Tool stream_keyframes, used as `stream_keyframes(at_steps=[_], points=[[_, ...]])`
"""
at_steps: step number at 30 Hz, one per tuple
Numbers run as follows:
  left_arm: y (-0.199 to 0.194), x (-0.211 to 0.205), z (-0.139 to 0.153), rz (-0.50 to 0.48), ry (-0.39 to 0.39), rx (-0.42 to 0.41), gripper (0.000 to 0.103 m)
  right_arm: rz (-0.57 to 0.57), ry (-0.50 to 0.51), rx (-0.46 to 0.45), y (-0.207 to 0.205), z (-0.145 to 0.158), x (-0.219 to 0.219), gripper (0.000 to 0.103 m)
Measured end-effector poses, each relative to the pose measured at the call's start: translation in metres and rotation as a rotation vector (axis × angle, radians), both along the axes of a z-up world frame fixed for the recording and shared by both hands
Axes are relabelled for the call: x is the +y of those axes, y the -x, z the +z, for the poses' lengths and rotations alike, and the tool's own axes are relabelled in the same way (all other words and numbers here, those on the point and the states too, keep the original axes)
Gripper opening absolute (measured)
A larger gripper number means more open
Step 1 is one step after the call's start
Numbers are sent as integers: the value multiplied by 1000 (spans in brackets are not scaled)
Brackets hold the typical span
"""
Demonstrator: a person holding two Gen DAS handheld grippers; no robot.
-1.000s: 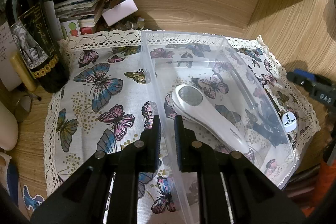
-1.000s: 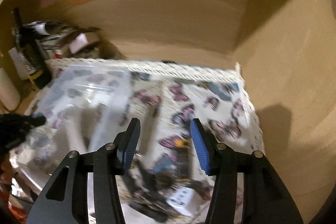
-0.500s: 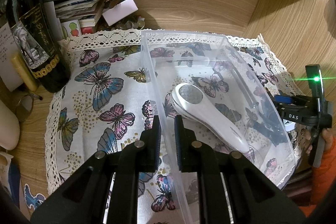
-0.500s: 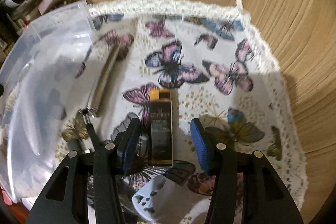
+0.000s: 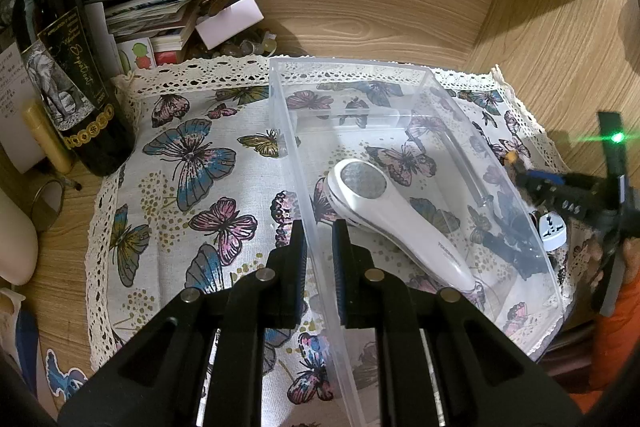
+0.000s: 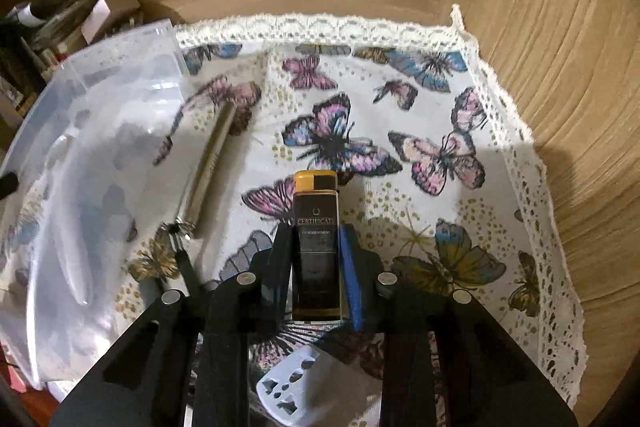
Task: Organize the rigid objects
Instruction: 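Grasp the black-and-gold small box with the right gripper, then place the black-and-gold box into the clear box beside the device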
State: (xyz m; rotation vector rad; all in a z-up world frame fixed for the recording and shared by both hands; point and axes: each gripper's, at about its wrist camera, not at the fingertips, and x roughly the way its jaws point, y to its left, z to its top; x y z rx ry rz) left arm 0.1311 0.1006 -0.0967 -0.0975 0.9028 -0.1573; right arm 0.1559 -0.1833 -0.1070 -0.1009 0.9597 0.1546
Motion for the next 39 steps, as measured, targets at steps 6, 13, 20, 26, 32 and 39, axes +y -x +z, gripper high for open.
stream_keyframes(at_steps=[6,13,20,26,32,39], points=[[0,0,0,0,0,0,12,31,-32,-118,10,41,13,21],[1,1,2,1,-3,-7,12,116,-54,-227,17,80,40,22],[1,1,2,2,-6,-8,12,222,-79,-271,23,94,77,22],[1,0,2,3,-8,-9,12,298,-73,-244,24,86,105,22],[1,0,2,3,-9,-10,12,343,-48,-180,18,68,125,22],[1,0,2,4,-11,-11,12,370,2,-95,7,42,140,22]])
